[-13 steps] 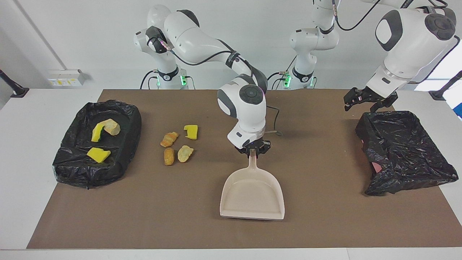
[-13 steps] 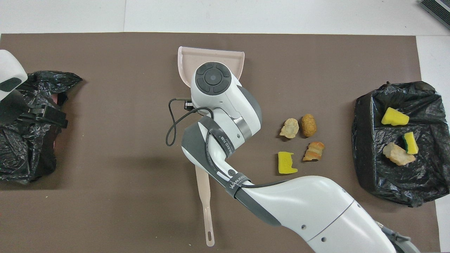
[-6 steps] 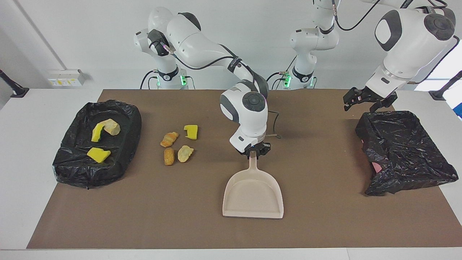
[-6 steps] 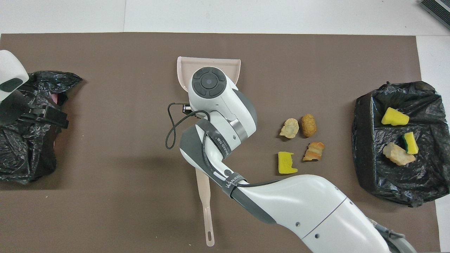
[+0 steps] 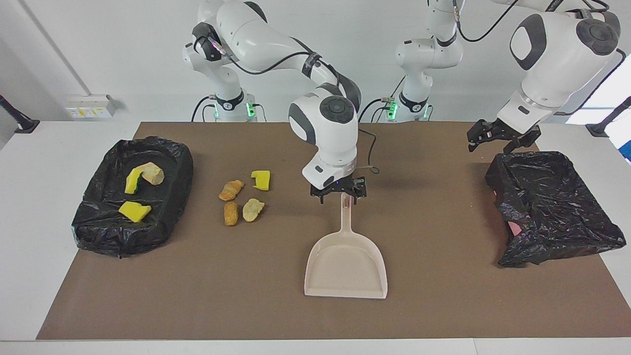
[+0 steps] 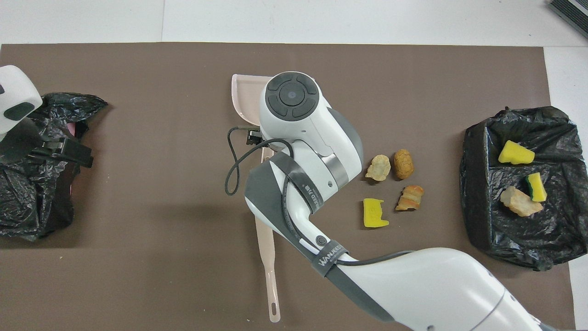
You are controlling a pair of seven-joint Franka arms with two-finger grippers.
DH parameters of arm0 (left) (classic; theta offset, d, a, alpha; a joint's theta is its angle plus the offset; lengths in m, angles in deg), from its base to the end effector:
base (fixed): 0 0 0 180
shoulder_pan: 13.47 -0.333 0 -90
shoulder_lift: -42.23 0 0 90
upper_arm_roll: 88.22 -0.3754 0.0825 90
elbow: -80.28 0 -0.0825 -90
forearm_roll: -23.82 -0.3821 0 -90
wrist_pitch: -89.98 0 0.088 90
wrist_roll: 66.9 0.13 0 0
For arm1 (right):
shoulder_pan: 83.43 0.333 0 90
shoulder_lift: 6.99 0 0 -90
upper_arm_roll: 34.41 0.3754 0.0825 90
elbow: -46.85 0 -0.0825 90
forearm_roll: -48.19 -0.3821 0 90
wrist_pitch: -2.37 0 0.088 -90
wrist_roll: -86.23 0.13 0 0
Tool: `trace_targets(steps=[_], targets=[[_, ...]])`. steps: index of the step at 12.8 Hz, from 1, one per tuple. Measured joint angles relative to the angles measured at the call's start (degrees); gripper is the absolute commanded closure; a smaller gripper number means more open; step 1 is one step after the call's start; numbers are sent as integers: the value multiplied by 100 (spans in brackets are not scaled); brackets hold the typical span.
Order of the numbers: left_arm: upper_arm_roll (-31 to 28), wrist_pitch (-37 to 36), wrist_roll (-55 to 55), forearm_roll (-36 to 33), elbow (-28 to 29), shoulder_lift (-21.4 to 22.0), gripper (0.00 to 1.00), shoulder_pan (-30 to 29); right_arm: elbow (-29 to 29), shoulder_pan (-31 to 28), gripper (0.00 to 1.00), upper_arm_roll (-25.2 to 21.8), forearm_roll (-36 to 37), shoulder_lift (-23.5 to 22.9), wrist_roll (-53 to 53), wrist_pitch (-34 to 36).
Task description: Sweep and dump trash in bin
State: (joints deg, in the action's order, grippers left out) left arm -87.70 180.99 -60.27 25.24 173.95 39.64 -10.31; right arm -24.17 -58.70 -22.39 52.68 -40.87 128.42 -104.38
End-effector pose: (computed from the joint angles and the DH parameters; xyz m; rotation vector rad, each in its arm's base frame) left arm 0.5626 -0.0393 0.6072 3.0985 -0.2771 -0.1416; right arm 0.6366 0.4142 0.4593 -3.0777 0.1714 -0.0135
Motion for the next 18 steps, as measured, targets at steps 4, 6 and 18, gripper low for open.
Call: trace_targets(steps=[4, 6, 18], targets=[[38, 539, -13, 0, 34, -310, 0, 604, -1424, 78, 0, 34, -480, 1411, -8, 227], [47, 941, -33, 0, 47, -616, 0, 940, -2489, 373, 0, 46, -794, 2164, -8, 217], [62, 3368, -1193, 155, 45, -1907, 0, 2214, -6018, 1913, 0, 61, -1527, 3365, 245, -2248]])
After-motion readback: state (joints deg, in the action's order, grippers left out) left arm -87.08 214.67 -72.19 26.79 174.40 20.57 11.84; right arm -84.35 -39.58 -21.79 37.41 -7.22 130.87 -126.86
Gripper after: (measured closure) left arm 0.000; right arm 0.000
